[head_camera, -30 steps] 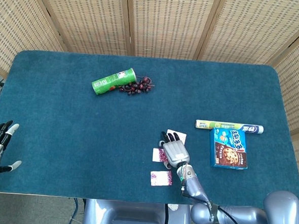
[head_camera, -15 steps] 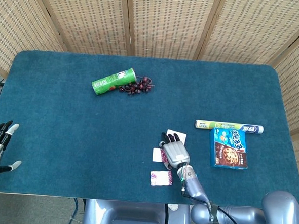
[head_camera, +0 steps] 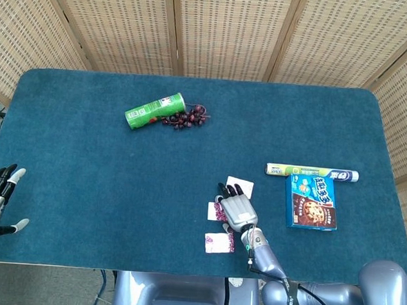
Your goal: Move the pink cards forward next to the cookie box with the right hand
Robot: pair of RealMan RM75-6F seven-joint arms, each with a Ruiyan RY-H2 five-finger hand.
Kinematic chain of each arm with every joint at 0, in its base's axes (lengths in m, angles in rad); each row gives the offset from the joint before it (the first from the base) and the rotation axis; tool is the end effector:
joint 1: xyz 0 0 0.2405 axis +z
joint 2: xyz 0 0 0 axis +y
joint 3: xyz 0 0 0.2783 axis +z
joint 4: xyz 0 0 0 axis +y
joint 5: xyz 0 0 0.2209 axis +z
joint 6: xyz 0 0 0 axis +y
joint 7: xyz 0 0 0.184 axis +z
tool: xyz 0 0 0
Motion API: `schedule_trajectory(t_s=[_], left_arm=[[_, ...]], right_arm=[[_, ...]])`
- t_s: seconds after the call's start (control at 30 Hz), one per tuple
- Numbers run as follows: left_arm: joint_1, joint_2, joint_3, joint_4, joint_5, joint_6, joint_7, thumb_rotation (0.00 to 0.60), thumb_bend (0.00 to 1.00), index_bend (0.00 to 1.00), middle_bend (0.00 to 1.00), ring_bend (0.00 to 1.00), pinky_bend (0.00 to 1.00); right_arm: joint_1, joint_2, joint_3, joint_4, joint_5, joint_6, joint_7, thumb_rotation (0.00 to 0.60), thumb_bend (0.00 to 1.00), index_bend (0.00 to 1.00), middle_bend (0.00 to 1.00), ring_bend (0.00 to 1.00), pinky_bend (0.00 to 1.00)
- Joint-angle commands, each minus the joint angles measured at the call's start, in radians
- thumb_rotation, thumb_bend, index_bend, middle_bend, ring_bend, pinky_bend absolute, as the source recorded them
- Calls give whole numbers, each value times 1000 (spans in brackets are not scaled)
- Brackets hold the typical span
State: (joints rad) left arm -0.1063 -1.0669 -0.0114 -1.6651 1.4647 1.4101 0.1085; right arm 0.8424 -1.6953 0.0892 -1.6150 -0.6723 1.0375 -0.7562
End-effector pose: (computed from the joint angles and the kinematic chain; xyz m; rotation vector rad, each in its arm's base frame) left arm -0.3385 0.2206 0.1547 -1.4674 -0.9033 -0.7543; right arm -0.1363 -0.3432 -0.1149 1.9785 -1.0453 0.6073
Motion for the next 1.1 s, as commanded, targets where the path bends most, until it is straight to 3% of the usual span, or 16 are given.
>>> schedule_trajectory(t_s=[0.03, 0.43, 0.8, 1.1], left_arm=[[0, 0, 0, 0, 0, 0, -1, 600, 6, 0, 0, 0, 0], [0, 1, 0, 1, 1, 0, -3, 600, 6, 0, 0, 0, 0], [0, 0, 0, 1, 1, 0, -1, 600, 6, 0, 0, 0, 0], [0, -1, 0, 1, 1, 2, 0, 600, 6, 0, 0, 0, 0]], right_arm=[[2, -4, 0, 8, 0, 1, -2, 600, 311, 263, 0, 0, 0], [9, -14, 6, 30, 24, -6, -4, 600, 311, 271, 0, 0, 0], [1, -21, 4, 48, 4, -7, 23, 600, 414, 496, 0, 0, 0], [-12, -24, 3, 56, -34, -7, 53, 600, 414, 539, 0, 0, 0]])
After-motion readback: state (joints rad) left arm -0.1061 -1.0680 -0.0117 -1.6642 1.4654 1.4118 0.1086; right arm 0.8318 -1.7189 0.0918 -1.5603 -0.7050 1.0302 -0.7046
